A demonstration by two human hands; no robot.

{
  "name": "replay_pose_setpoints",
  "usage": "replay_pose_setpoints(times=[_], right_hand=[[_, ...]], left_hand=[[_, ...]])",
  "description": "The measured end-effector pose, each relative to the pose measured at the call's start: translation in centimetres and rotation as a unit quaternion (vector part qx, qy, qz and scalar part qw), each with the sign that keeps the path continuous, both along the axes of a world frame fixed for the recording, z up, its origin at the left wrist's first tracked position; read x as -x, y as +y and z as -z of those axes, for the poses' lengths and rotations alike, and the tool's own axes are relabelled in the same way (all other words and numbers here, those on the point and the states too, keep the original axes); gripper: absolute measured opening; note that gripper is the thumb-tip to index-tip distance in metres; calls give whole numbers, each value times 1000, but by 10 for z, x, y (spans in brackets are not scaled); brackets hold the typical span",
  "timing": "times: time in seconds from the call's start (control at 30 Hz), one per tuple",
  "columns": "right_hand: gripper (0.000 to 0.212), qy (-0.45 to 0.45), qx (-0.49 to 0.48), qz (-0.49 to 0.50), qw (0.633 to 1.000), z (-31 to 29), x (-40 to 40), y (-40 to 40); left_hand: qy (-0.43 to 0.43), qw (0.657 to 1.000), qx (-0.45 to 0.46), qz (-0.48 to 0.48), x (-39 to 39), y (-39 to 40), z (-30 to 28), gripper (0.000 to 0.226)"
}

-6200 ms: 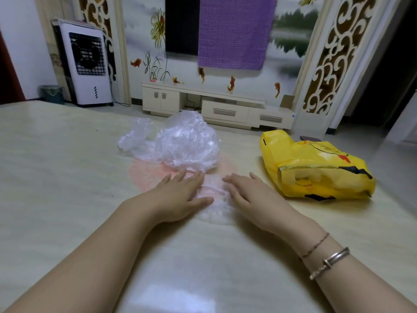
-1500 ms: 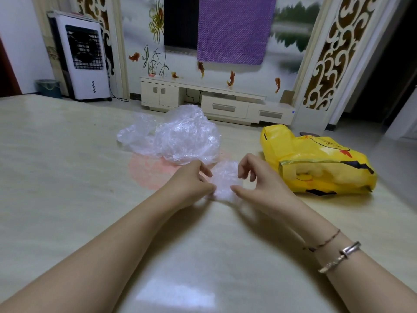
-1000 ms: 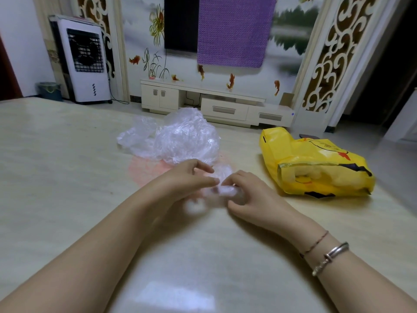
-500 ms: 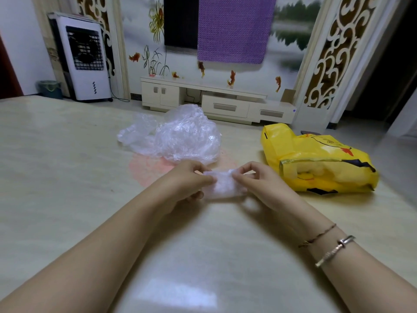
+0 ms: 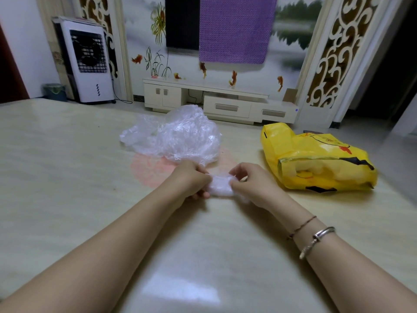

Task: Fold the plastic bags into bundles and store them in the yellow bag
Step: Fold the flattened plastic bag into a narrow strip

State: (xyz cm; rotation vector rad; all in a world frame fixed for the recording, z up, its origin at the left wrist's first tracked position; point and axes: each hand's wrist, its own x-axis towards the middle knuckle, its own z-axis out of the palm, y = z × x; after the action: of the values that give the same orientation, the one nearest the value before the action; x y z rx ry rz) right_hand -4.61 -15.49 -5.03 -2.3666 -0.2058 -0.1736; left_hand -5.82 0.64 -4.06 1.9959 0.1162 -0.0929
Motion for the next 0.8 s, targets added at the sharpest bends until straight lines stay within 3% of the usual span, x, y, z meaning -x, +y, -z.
replay_pose_setpoints(times=[0.13,0.27,0.43,0.63,0.73,0.8], right_hand=[[13,63,-42,-56,996,-18,14,-15],[11,169,-118,-117,972,-50,31,-56],[20,242,-121,-112,956,-63,36,-119],[29,163,-267,81,947,-46,14,-152],[32,102,-326,96,935,-41,5,-138],[34,59,-294,82,950,-33,-1,-126]], left_hand=[[-7,1000,1,8,10,-7,-9,8],[-34,998,47,21,17,-25,-24,27],[-83,995,24,58,16,-63,-34,24],[-133,989,-27,61,-2,-114,-6,36],[-165,984,-41,52,-15,-131,3,25],[-198,979,-34,44,-22,-137,6,19]])
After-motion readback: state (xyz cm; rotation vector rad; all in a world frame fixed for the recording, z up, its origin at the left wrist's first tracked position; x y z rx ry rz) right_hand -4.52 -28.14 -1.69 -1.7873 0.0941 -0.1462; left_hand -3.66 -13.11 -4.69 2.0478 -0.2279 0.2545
